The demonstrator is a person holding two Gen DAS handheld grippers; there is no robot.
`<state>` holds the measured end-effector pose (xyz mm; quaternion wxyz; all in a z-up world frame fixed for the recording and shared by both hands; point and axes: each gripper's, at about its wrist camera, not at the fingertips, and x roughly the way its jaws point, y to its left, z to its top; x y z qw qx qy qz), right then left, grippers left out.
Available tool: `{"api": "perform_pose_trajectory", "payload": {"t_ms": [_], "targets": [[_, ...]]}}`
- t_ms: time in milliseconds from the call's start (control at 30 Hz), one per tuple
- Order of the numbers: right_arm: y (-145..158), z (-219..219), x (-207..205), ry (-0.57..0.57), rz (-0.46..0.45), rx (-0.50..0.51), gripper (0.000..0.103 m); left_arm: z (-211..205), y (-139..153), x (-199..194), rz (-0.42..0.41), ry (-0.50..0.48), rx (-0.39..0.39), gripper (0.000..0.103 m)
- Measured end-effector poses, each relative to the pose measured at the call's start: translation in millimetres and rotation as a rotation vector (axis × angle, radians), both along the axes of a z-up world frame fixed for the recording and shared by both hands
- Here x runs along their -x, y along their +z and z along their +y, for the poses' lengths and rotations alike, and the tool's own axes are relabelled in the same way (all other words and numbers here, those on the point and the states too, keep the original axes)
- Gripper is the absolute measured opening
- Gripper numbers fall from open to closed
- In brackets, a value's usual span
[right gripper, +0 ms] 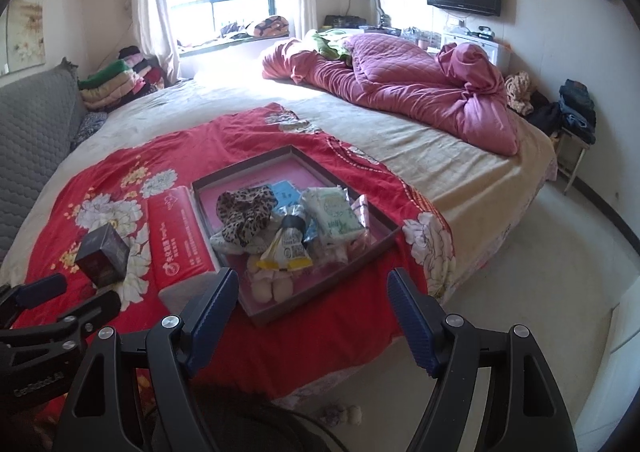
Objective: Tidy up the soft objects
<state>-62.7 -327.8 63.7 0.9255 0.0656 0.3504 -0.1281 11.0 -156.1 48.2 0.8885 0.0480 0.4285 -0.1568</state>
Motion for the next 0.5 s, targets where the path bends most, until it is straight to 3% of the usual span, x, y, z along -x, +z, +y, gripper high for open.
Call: {"api": "perform_pose_trajectory", "payload": {"t_ms": [267,500], "targets": [[-7.2,2.3,25.8,0.008,0.022,-0.071,0.078,5.7,-2.2,7.6,0.01,0.029,-0.003,0.082],[-17.0,2.9,26.5,0.004,0.055,-0.063,0.078,10.9,-4.3,15.4,0.018,0.034,-0.01,0.082]]}}
